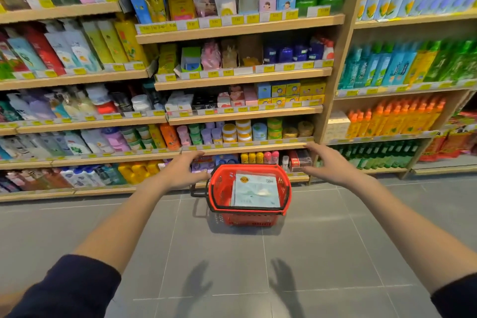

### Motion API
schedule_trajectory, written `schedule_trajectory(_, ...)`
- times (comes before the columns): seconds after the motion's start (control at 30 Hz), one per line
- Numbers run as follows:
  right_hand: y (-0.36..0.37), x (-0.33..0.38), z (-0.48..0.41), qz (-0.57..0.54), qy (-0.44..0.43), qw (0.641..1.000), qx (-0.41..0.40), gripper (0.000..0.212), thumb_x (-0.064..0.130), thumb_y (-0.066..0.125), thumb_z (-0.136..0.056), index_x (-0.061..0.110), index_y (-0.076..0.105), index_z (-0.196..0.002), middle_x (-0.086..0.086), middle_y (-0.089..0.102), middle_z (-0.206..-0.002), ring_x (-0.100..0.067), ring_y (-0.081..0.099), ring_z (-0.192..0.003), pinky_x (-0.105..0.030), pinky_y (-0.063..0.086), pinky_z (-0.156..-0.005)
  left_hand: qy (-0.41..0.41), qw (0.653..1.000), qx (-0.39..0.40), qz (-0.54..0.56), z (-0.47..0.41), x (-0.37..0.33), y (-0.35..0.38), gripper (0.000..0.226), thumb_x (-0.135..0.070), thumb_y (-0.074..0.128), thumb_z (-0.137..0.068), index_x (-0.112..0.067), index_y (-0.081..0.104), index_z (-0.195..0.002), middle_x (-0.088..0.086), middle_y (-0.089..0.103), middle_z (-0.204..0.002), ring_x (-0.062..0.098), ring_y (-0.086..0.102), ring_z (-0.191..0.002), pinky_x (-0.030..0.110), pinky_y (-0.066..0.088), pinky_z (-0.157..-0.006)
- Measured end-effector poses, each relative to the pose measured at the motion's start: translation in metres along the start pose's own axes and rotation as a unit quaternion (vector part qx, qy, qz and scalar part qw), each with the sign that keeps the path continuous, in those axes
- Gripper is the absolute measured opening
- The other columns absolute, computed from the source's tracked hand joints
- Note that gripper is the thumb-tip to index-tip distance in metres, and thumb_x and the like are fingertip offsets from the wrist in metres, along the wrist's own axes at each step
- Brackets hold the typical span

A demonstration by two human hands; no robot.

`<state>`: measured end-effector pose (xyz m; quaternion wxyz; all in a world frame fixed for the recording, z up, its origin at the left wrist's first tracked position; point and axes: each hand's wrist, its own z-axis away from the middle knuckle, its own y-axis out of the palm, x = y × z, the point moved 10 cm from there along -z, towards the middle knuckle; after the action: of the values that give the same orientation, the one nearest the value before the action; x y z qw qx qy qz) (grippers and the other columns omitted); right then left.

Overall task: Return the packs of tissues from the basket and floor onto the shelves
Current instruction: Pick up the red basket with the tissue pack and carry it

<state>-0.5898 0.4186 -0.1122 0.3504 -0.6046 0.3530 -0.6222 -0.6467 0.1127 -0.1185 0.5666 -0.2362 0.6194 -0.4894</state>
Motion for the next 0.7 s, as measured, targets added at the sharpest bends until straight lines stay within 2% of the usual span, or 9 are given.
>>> schedule_trajectory(0.07,0.006,-0.008,-0.022,-0.009,0.007,1.000,0.000,0.061,0.028,0.064,-0.082,0.011,0.040,-0.135,-0.011,0.048,-0.137,-0.026,0.045,-0.125,-0.036,0.037,-0.100,0.012,1.000,0.009,0.011,-0.029,0.005,0.005,0.063,-0.031,0.068,-0.082,-0.015,0.042,-0.137,0.005,0.047,-0.140,0.021,0.045,-0.126,0.025,0.034,-0.094)
schedule_trajectory(0.17,0.017,-0.028,-0.061,-0.020,0.026,0.999,0.007,0.065,0.027,0.068,-0.078,0.012,0.040,-0.136,-0.011,0.048,-0.138,-0.026,0.045,-0.125,-0.034,0.036,-0.100,0.010,0.999,0.032,0.014,-0.076,0.022,0.017,0.067,-0.032,0.071,-0.078,-0.017,0.042,-0.136,0.005,0.047,-0.140,0.021,0.046,-0.125,0.028,0.036,-0.097)
schedule_trajectory(0.37,0.060,-0.083,-0.161,-0.043,0.052,0.996,0.058,0.075,0.027,0.074,-0.072,0.010,0.040,-0.136,-0.012,0.047,-0.138,-0.026,0.045,-0.125,-0.032,0.034,-0.101,-0.040,0.996,0.073,0.015,-0.189,0.066,0.052,0.075,-0.035,0.072,-0.077,-0.014,0.037,-0.140,0.008,0.042,-0.144,0.025,0.042,-0.129,0.035,0.038,-0.102)
schedule_trajectory(0.47,0.079,-0.113,-0.218,-0.042,0.062,0.994,0.082,0.074,0.026,0.074,-0.072,0.007,0.041,-0.135,-0.014,0.048,-0.137,-0.027,0.046,-0.124,-0.029,0.034,-0.097,-0.069,0.993,0.089,0.033,-0.245,0.090,0.072,0.075,-0.036,0.074,-0.075,-0.014,0.040,-0.139,0.011,0.047,-0.141,0.026,0.047,-0.125,0.032,0.040,-0.097)
schedule_trajectory(0.53,0.090,-0.131,-0.251,-0.055,0.070,0.991,0.105,0.075,0.023,0.074,-0.072,0.006,0.040,-0.136,-0.014,0.046,-0.139,-0.027,0.044,-0.126,-0.030,0.033,-0.100,-0.087,0.989,0.111,0.047,-0.275,0.101,0.088,0.074,-0.032,0.074,-0.076,-0.010,0.040,-0.138,0.012,0.047,-0.140,0.028,0.048,-0.124,0.030,0.038,-0.095)
schedule_trajectory(0.6,0.105,-0.146,-0.279,-0.066,0.071,0.986,0.135,0.078,0.022,0.076,-0.069,0.004,0.039,-0.136,-0.016,0.044,-0.140,-0.029,0.043,-0.128,-0.031,0.031,-0.103,-0.110,0.985,0.119,0.055,-0.298,0.114,0.098,0.078,-0.035,0.075,-0.072,-0.009,0.041,-0.138,0.013,0.046,-0.141,0.029,0.048,-0.125,0.032,0.037,-0.096)
schedule_trajectory(0.7,0.133,-0.168,-0.310,-0.065,0.072,0.979,0.180,0.077,0.021,0.078,-0.067,0.002,0.042,-0.133,-0.013,0.048,-0.137,-0.027,0.045,-0.126,-0.021,0.029,-0.097,-0.141,0.978,0.123,0.087,-0.327,0.137,0.119,0.081,-0.038,0.072,-0.067,-0.009,0.043,-0.137,0.012,0.046,-0.141,0.027,0.047,-0.126,0.027,0.034,-0.096)
